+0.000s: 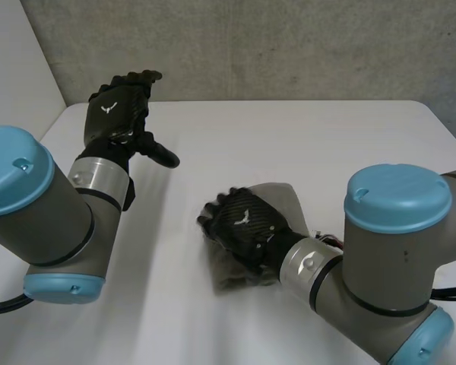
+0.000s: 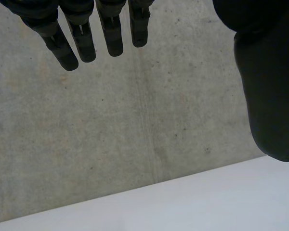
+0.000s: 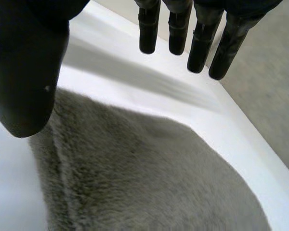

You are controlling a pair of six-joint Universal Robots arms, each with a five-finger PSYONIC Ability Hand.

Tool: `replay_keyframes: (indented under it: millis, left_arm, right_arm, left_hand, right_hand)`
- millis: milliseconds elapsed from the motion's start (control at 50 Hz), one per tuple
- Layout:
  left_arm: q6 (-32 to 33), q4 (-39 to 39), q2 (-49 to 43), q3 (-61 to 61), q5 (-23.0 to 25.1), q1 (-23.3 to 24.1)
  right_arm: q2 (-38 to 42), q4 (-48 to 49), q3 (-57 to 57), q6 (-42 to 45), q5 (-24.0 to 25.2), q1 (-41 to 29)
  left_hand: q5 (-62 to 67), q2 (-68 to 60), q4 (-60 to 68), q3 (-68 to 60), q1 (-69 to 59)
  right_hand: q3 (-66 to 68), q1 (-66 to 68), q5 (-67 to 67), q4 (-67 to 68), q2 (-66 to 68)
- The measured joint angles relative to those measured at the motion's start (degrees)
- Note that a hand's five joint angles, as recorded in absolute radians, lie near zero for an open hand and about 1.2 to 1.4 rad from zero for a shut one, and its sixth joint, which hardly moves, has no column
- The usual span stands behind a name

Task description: Fold the towel.

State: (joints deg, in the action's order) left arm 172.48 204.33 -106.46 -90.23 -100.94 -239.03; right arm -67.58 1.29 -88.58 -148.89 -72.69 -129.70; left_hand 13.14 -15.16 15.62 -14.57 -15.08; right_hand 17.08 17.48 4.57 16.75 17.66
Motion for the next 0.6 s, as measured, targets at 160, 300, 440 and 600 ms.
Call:
replay_keyframes:
  millis: [160, 300, 440, 600]
  left_arm:
    - [0.1, 0.0, -3.4, 0.2, 0.1, 2.6]
    - [0.2, -0.7, -8.1, 0.6, 0.2, 5.8]
    - [1.3, -4.7, -13.6, 1.4, 0.2, 8.6]
    - [5.8, -7.6, -17.6, 2.5, 0.1, 10.3]
  right_arm:
    - [-6.1, 2.6, -3.2, -13.4, -3.7, 8.5]
    - [-6.8, 5.1, -6.8, -21.2, 0.0, 14.4]
    - [0.5, 6.0, -7.3, -21.6, 1.5, 15.3]
    - [6.0, 5.9, -5.6, -21.2, 0.7, 15.2]
  left_hand:
    - [0.0, 0.0, 0.0, 0.0, 0.0]
    - [0.1, 0.0, 0.0, 0.0, 0.0]
    - [0.0, 0.0, 0.0, 0.0, 0.0]
    - [0.0, 0.0, 0.0, 0.0, 0.0]
  right_hand:
    - [-1.9, -2.1, -0.4, -0.5, -1.7]
    - [-1.9, -2.1, -0.4, -0.5, -1.7]
    - [-1.9, -2.1, -0.4, -0.5, -1.7]
    - [-2.1, -2.7, -0.6, -1.0, -1.7]
